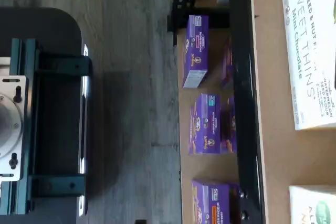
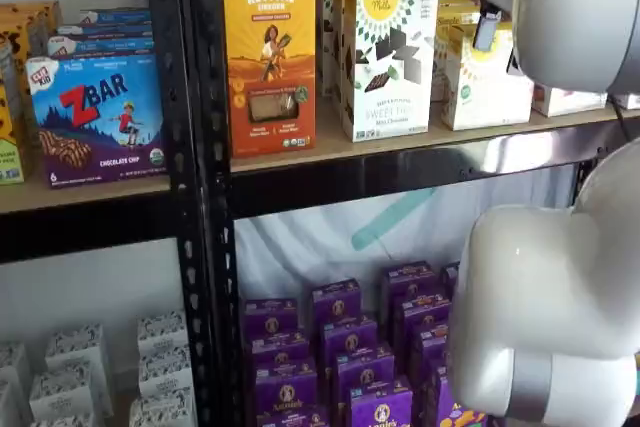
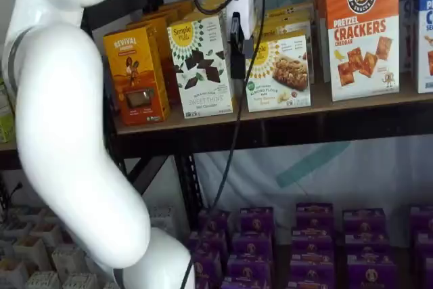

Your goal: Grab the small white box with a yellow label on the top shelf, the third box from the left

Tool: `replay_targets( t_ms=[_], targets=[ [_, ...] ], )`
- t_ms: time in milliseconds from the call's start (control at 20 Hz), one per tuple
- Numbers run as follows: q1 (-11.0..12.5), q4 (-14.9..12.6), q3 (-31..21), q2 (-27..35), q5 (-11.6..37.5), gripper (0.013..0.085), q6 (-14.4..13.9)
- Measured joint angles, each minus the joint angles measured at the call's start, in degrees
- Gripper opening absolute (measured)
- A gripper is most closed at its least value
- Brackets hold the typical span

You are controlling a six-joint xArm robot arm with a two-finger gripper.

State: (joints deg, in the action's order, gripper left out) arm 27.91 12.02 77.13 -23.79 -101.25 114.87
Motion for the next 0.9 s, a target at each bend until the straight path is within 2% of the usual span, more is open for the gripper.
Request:
replay_targets(
  t_ms=[150, 300, 600, 900],
  targets=[
    [-2.51, -3.57, -2.87, -2.72, 1.17, 0.085, -1.45],
    [-3.05, -3.32, -5.66, -5.3, 1.86, 0.085, -2.08],
    [-0.39, 2.64, -9.05, -8.45, 5.0, 0.085, -0.78],
    [3.91, 8.56, -6.34, -6.14, 5.87, 0.085, 1.8]
  ],
)
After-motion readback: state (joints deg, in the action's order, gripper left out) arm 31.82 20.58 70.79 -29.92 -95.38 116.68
